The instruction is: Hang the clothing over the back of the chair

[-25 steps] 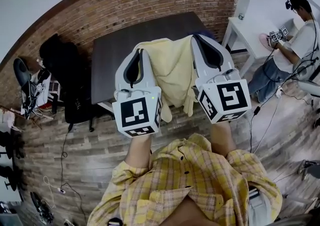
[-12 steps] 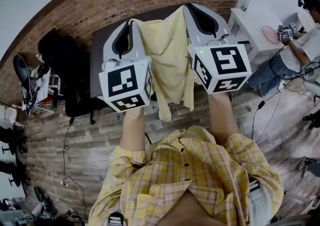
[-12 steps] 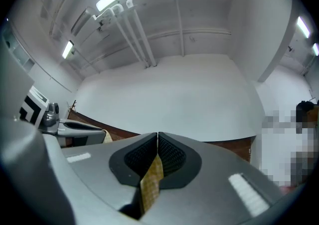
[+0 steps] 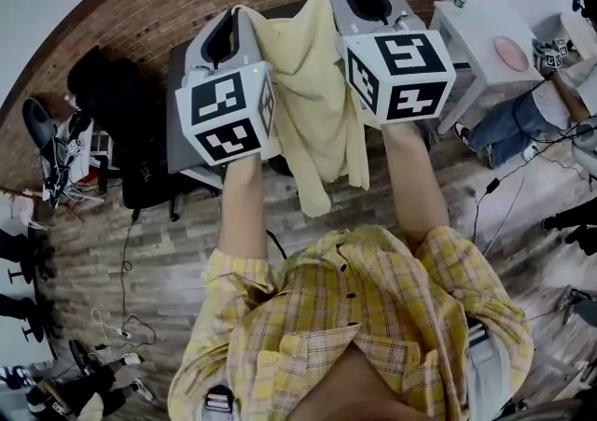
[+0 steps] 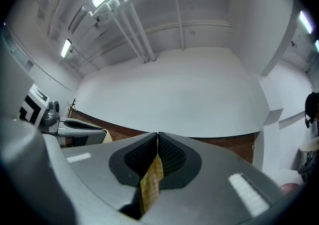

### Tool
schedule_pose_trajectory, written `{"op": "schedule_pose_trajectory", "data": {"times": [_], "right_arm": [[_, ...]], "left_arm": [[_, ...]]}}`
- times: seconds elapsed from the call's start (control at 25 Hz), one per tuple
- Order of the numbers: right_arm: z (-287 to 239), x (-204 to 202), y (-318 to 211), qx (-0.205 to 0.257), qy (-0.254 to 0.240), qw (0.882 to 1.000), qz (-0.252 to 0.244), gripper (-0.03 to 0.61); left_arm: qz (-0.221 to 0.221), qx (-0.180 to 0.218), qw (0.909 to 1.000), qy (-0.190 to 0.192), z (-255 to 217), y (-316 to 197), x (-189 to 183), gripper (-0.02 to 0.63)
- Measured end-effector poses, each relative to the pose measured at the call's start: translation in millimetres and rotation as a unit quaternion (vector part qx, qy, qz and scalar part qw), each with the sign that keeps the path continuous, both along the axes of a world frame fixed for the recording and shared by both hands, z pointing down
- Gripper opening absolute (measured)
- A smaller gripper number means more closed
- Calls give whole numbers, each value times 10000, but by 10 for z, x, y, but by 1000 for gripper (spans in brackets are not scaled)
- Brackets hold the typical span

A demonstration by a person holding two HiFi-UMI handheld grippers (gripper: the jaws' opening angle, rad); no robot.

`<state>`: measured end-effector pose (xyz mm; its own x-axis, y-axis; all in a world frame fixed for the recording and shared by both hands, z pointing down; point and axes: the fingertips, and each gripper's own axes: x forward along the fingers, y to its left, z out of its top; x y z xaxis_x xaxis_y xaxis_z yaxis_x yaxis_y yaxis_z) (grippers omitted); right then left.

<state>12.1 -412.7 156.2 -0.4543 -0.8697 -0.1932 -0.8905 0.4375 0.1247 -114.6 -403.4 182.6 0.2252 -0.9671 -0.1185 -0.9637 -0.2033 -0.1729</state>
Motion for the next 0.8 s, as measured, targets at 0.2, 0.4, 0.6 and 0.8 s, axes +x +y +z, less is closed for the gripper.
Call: {"op": "schedule_pose_trajectory", "data": {"times": [0.2,0.4,0.6,0.8], "right_arm": [[134,37,-252,-187,-59,9998,77,12],[233,40,-363,-414,-206,9989,-104,14],[351,39,-544,-545,-136,9984,-37,14],[542,29,-735,-734,-139,9972,-4,14]], "left_arm": [[-2,-167,9998,107,125,-226,-21,11],[21,-332,9993,179,246,-413,19,11],[13,-501,9984,276,378,-585,18,11],[-19,-727,9969,302,548,-754,31,11]]}}
